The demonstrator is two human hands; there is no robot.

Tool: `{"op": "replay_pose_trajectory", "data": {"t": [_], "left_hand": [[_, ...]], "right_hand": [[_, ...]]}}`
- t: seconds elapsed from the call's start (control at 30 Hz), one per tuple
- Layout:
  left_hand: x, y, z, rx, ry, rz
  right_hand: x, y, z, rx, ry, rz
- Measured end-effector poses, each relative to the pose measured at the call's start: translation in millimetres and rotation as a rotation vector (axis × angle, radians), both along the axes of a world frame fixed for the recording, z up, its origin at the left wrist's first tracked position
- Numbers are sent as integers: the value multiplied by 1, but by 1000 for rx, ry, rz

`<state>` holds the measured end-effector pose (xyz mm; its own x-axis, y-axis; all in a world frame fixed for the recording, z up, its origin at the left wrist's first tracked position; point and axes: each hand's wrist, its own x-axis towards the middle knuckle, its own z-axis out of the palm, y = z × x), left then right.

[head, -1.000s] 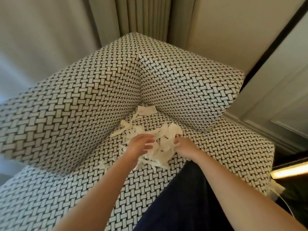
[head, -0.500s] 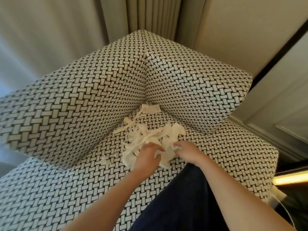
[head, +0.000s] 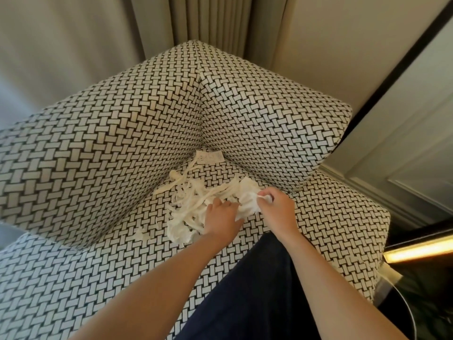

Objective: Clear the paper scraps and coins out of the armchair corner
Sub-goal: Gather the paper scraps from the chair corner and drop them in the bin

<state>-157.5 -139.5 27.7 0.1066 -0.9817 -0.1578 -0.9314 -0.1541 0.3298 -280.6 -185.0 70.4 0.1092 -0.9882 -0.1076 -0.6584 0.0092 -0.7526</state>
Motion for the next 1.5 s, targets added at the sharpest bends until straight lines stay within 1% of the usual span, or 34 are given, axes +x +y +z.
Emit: {"op": "replay_pose_trajectory", "data": {"t": [0.07, 0.1, 0.23, 0.27, 0.33, 0.4, 0.53, 0.6, 0.67, 0.73, 0.8, 0.87, 0.93, 1.07, 1.17, 1.27, 1.37, 1.5], "left_hand": [[-2, -3, 3, -53, 89, 43], [-3, -5, 4, -76, 170, 76], [0, -11, 13, -87, 599, 268], [1, -12, 16, -76, 677, 309], [3, -13, 20, -65, 760, 326], [3, -14, 19, -42, 791, 287], [2, -18, 15, 48, 895, 196], [4, -22, 13, 87, 892, 162], [6, -28, 11, 109, 818, 133], [11, -36, 3, 77, 619, 83], [15, -44, -1, 33, 363, 9], [13, -50, 2, 75, 188, -44], [10, -57, 4, 157, 79, -97], [2, -66, -1, 286, -26, -159], [-2, -68, -5, 308, 9, -129], [0, -67, -8, 189, 89, -87], [6, -65, -7, 71, 256, 25], [11, -65, 21, -11, 532, 181]], "right_hand": [[0, 0, 1, 11, -23, -21], [1, 0, 1, 15, -39, -28], [3, 0, 1, 21, -114, -6], [3, 1, 2, 21, -134, 6], [4, 2, 3, 29, -164, 26], [5, 3, 4, 38, -173, 47], [5, 2, 2, 0, -100, 69], [3, -1, 0, -7, -113, -8], [2, -6, -3, 3, -156, -112], [1, -11, -7, 19, -211, -221], [0, -14, -11, 32, -263, -320], [0, -17, -13, 43, -301, -381], [-1, -18, -14, 42, -326, -415], [-3, -20, -17, 45, -336, -432], [-4, -20, -18, 47, -327, -434], [-4, -19, -15, 56, -364, -444], [-5, -17, -14, 50, -400, -470], [-9, -14, -9, 64, -433, -481]]}}
